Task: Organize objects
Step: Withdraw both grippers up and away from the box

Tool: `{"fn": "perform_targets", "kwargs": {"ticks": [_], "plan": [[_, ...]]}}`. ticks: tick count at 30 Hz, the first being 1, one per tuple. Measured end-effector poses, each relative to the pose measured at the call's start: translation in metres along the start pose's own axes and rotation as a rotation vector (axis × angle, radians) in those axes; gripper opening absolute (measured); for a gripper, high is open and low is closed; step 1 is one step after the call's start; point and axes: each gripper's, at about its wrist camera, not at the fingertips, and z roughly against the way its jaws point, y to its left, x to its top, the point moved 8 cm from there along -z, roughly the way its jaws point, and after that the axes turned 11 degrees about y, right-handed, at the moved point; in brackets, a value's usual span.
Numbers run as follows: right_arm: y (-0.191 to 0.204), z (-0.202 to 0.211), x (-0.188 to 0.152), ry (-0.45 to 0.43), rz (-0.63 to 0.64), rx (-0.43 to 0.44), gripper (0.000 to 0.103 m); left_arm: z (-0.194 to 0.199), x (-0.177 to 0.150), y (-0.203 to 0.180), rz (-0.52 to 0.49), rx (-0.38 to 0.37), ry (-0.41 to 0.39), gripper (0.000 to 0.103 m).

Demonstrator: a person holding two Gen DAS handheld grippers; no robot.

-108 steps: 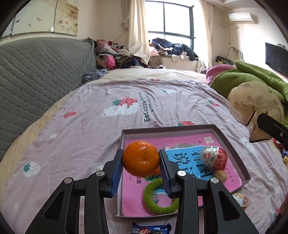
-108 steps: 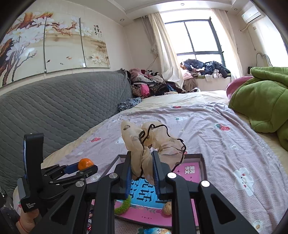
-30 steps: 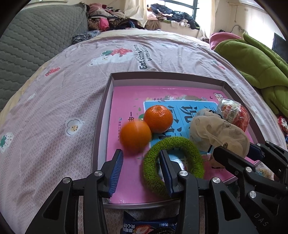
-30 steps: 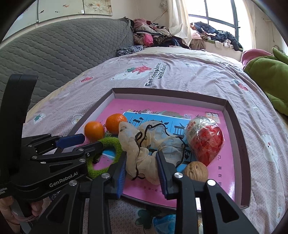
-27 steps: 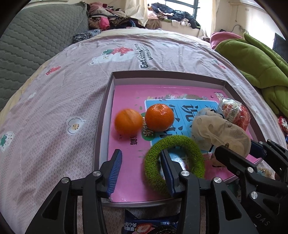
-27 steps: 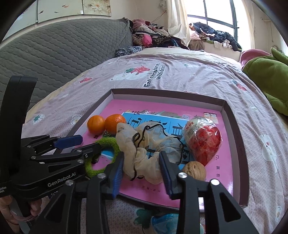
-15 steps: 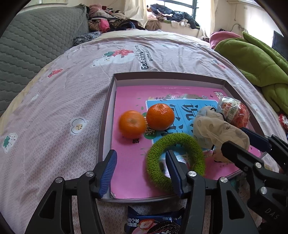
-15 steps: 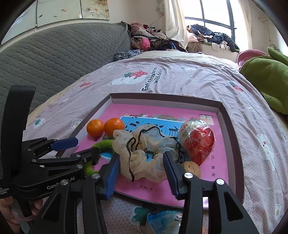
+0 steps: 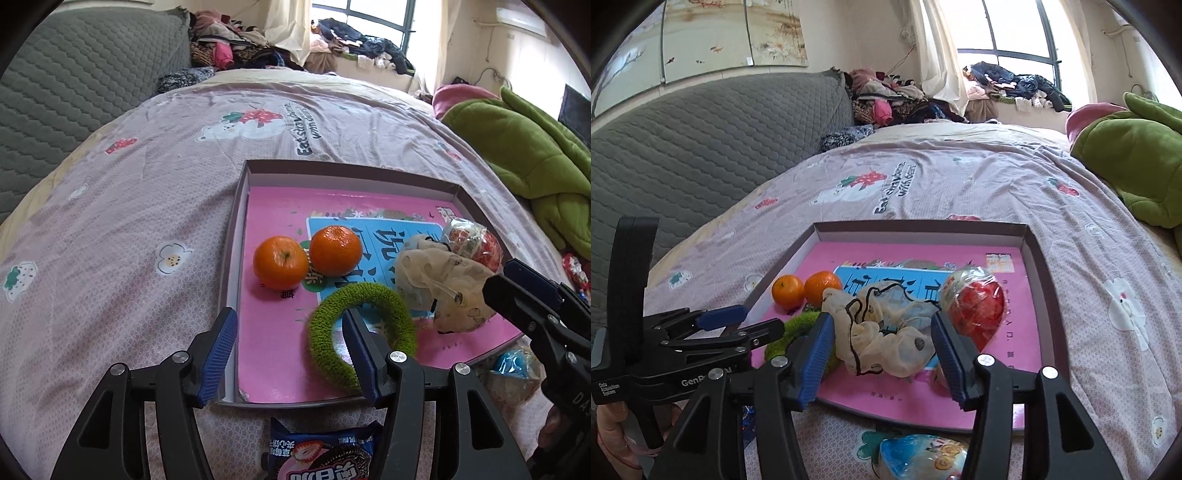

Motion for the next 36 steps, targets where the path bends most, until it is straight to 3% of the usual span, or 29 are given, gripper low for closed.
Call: {"fn": "perform_targets", "kwargs": {"ticks": [18,36], "plan": [[-0.006,0.037,0.007,-0.082,-0.028,0.021,0.056,0.032,0.0,-0.005,0.001,-0.004,-0.041,0.061],[-0.005,0.09,0.002,-0.122,-0.01,0.012,0.066,0.082,-0.014,-0.017,-0.01,-0.003,-0.092,0.061]]}}
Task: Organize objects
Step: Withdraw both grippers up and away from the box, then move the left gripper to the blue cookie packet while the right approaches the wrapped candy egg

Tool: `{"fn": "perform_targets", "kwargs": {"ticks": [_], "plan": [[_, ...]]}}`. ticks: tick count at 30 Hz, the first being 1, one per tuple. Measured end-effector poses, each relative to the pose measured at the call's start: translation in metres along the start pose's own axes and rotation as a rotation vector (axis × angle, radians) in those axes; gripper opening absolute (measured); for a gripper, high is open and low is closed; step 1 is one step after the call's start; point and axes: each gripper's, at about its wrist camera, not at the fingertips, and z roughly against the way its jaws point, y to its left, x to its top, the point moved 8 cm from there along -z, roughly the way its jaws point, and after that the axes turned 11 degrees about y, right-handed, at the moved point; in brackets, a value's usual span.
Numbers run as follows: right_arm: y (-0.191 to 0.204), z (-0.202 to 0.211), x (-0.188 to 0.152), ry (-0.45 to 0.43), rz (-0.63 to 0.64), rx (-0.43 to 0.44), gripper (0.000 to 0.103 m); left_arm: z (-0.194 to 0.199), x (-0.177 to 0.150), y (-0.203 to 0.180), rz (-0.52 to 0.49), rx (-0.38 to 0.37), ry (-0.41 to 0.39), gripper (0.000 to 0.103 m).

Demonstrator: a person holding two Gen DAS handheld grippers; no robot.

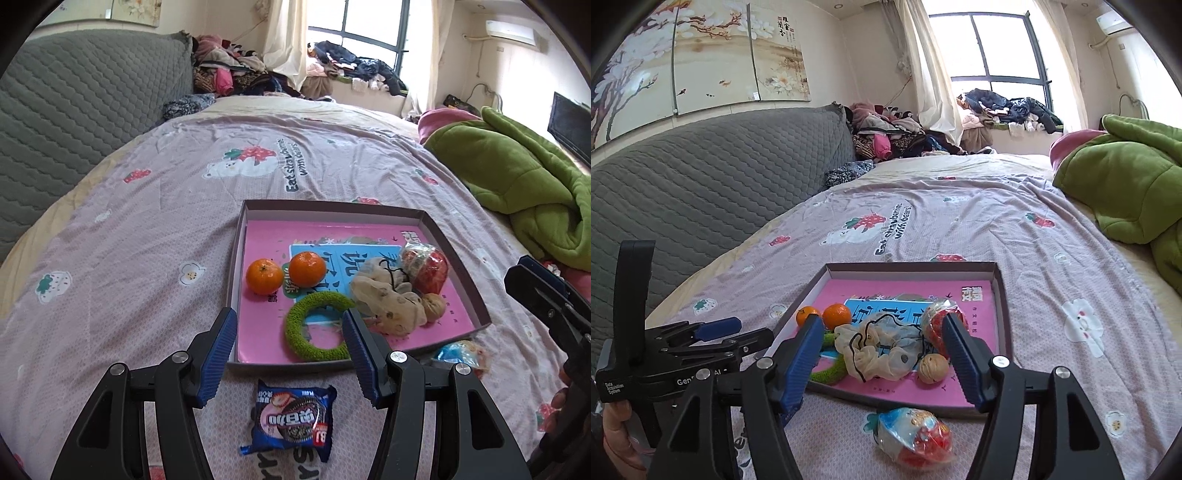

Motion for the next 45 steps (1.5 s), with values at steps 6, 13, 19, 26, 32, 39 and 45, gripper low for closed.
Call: {"fn": "perform_targets", "kwargs": {"ticks": [6,13,19,26,32,39,45], "plan": [[0.001,0.021,-0.001,-0.019,0.008,-0.019,0.066,0.019,-0.007,0.0,-0.002,0.009,-0.014,0.061],[0.006,0.042,-0.006,-0.029,0.03,-0.039,0.066,0.037,-0.016,-0.007,-0.011,-0.002,-0.022,0.061],[0.011,0.057,-0.013,-0.033,0.045,-0.054,0.066,0.051,-0.022,-0.011,-0.019,-0.003,-0.032,0.061],[0.015,0.072,-0.019,-0.041,0.057,-0.064,0.066,0.071,-0.03,-0.014,-0.033,-0.005,-0.047,0.061],[0.022,0.082,-0.025,-0.045,0.072,-0.063,0.066,0.086,-0.034,-0.019,-0.052,0.002,-0.065,0.061],[0.025,0.089,-0.034,-0.037,0.097,-0.072,0.066,0.088,-0.043,-0.023,-0.072,0.006,-0.052,0.061],[0.021,0.082,-0.042,-0.012,0.108,-0.081,0.067,0.073,-0.054,-0.022,-0.074,0.013,-0.01,0.061]]}}
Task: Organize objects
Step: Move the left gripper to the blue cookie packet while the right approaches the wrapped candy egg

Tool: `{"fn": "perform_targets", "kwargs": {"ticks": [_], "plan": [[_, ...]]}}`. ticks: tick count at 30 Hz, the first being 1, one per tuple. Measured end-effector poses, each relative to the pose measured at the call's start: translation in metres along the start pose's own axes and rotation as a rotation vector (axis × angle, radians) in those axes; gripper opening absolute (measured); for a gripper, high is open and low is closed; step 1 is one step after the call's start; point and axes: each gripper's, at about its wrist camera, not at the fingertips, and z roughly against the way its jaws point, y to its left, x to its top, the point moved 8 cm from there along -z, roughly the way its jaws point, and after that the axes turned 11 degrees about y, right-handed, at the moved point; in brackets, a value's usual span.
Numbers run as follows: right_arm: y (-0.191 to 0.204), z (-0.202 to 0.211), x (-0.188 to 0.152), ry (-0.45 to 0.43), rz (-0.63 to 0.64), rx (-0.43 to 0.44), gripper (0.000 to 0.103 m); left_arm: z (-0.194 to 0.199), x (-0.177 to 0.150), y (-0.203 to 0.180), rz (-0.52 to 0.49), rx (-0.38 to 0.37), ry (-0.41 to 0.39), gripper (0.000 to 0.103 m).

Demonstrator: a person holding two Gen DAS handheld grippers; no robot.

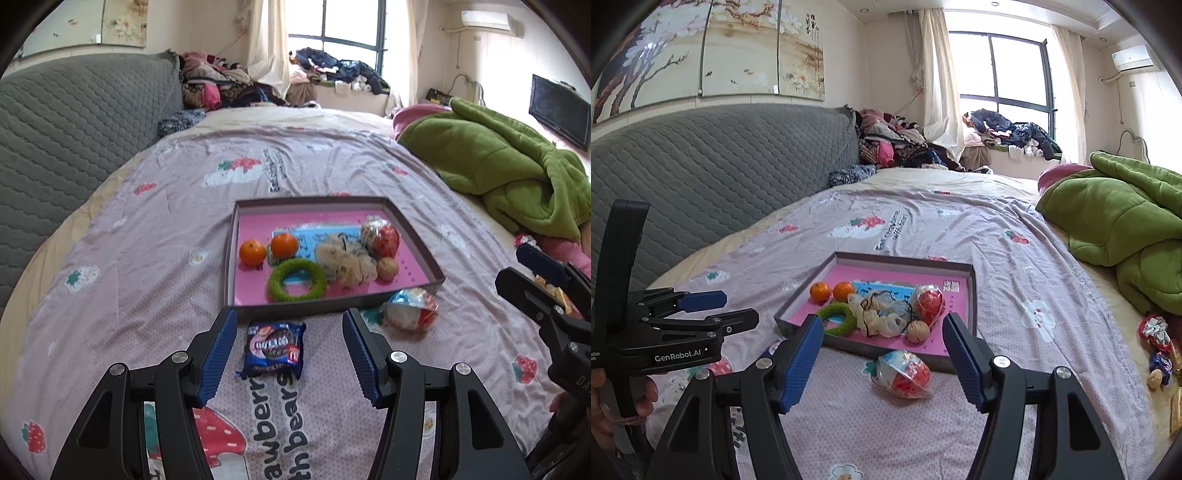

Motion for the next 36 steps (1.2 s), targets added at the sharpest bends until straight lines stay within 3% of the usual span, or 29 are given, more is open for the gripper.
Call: {"fn": "perform_targets", "kwargs": {"ticks": [12,23,36], "plan": [[-0.009,-0.043,-0.029,0.115,-0.022,-0.021,0.066,-0.051,-0.028,0.004,0.003,0.023,0.11,0.061],[-0.012,-0.065,-0.04,0.157,-0.015,-0.022,0.067,-0.083,-0.034,0.006,-0.003,-0.017,0.147,0.061],[-0.019,-0.104,-0.052,0.215,0.045,-0.068,0.066,-0.111,-0.031,0.019,0.027,-0.012,0.177,0.062]]}}
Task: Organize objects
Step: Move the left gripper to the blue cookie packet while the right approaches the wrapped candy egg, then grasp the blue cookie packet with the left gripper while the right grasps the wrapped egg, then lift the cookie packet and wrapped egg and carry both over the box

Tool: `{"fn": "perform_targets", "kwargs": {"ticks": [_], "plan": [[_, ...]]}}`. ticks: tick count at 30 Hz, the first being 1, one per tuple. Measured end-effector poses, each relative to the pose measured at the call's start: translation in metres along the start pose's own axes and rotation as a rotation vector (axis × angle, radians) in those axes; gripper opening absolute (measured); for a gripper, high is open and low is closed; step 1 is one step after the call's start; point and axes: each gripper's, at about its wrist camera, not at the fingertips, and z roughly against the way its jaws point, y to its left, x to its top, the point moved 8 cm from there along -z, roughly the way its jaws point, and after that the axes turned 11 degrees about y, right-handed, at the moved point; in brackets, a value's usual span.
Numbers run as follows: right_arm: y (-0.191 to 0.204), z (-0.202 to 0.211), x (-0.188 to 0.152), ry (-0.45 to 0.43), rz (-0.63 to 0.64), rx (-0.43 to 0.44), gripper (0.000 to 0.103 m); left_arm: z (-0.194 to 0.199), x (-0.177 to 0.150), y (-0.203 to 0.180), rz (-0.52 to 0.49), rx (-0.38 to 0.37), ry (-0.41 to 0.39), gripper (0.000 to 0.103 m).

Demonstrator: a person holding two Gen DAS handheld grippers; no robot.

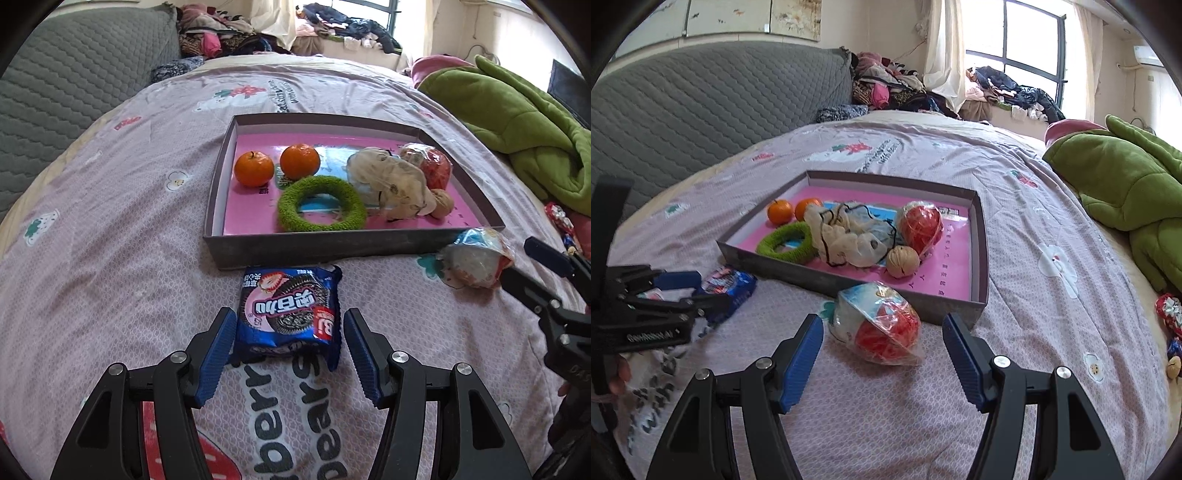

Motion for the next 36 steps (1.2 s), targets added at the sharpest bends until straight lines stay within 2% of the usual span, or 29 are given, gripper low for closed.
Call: {"fn": "perform_targets", "kwargs": {"ticks": [18,21,29,36], "plan": [[0.009,-0.045,0.001,0.047,0.064,-0.029,0.066,-0.028,0.008,0.003,0.034,-0.028,0.034,0.063],[0.009,-0.046,0.001,0.05,0.051,-0.018,0.061,-0.031,0.011,0.005,0.046,-0.031,0.029,0.063],[0.011,-0.044,0.0,0.051,0.03,0.014,0.06,-0.032,0.01,0.003,0.047,-0.003,0.009,0.058],[0.016,-0.041,-0.001,0.055,0.025,0.05,0.06,-0.028,0.008,0.003,0.051,-0.012,0.002,0.056]]}}
